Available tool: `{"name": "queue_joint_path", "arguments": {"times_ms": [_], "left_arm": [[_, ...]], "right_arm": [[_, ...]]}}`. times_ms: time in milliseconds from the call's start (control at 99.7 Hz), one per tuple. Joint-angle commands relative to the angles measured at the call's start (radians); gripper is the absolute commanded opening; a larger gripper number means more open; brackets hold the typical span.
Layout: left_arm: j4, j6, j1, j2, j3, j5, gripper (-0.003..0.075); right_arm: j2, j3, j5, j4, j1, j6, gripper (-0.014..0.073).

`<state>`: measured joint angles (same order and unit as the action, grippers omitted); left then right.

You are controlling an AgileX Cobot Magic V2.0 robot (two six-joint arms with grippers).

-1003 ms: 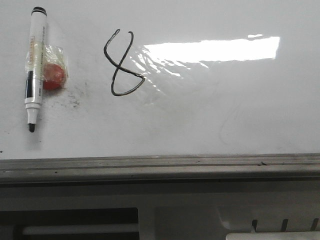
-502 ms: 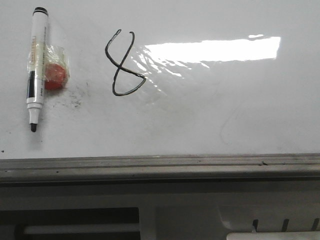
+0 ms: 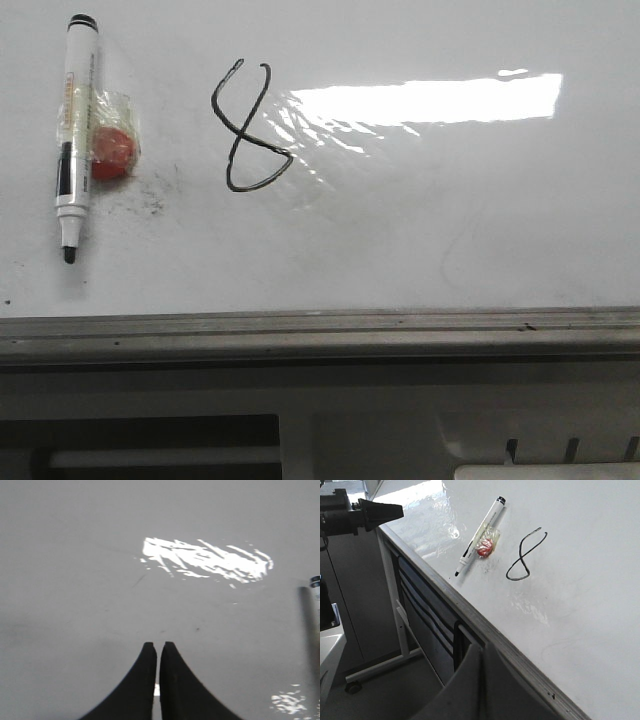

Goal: Write number 8 on whiteboard

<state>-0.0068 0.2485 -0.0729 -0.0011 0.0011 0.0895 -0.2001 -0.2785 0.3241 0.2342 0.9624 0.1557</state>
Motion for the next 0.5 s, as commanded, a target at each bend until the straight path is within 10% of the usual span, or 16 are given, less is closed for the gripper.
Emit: {"name": "queue_joint_path", "arguments": {"times_ms": [0, 492], "left_arm": [[0.048, 0.002, 0.042, -0.033, 0.009, -0.07, -0.002], [0.007, -0.214, 0.051, -0.033, 0.033, 0.196, -0.002]], "right_arm": [[-0.008, -0.028, -0.08, 0.014, -0.002, 0.002, -0.0064], [-0.008, -0.028, -0.08, 0.014, -0.002, 0.002, -0.0064]]}}
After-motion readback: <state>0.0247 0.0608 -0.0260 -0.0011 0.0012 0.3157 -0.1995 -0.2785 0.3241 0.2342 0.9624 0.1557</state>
